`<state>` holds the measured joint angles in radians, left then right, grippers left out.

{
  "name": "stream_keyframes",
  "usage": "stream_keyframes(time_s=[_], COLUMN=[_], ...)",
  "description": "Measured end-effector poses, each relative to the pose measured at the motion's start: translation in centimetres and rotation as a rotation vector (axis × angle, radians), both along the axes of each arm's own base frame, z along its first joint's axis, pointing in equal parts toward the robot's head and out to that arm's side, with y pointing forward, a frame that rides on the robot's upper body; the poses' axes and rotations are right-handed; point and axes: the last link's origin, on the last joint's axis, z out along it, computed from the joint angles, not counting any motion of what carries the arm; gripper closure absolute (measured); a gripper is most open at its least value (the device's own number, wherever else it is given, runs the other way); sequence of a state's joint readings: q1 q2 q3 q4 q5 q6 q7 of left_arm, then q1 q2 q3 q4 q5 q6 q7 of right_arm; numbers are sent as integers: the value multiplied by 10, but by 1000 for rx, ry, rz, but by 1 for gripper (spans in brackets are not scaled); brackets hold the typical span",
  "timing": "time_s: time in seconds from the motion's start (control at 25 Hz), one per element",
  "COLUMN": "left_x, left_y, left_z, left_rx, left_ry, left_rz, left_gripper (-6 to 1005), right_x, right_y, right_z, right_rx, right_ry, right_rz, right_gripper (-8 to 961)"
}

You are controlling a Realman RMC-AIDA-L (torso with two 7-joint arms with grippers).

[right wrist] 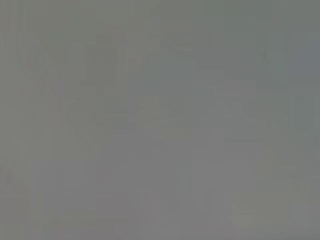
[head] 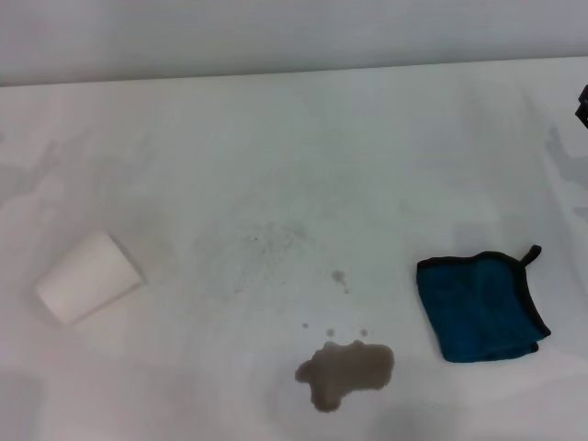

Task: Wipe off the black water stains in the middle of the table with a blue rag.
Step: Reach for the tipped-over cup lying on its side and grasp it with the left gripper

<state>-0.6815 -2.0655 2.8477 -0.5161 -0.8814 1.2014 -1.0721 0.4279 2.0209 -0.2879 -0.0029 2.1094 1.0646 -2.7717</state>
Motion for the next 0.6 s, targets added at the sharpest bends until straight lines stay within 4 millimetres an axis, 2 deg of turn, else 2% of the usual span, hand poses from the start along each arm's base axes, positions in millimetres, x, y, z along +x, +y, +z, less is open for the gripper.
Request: stream_keyframes(time_s=[0.24, 0.28, 0.32, 0.36, 0.4, 0.6], left_x=[21, 21, 31, 31, 38, 47], left_y=[10, 10, 12, 12, 13, 16], left_z=[28, 28, 39, 39, 48, 63], left_rx=[-176, -176, -244, -244, -301, -472], left_ry=[0, 0, 7, 7, 37, 152], left_rz=[-20, -20, -25, -25, -11, 63], left_gripper=[122, 122, 122, 122, 122, 123], right_x=[0, -1, -1, -1, 0, -1], right_y=[-2, -2, -2, -2, -2, -1], right_z=[-3, -3, -3, -3, -3, -1], right_rx=[-2, 0, 0, 0, 1, 4], right_ry=[12, 14, 14, 14, 15, 15], right_rz=[-2, -1, -1, -1, -1, 0], right_gripper=[79, 79, 79, 79, 80, 80])
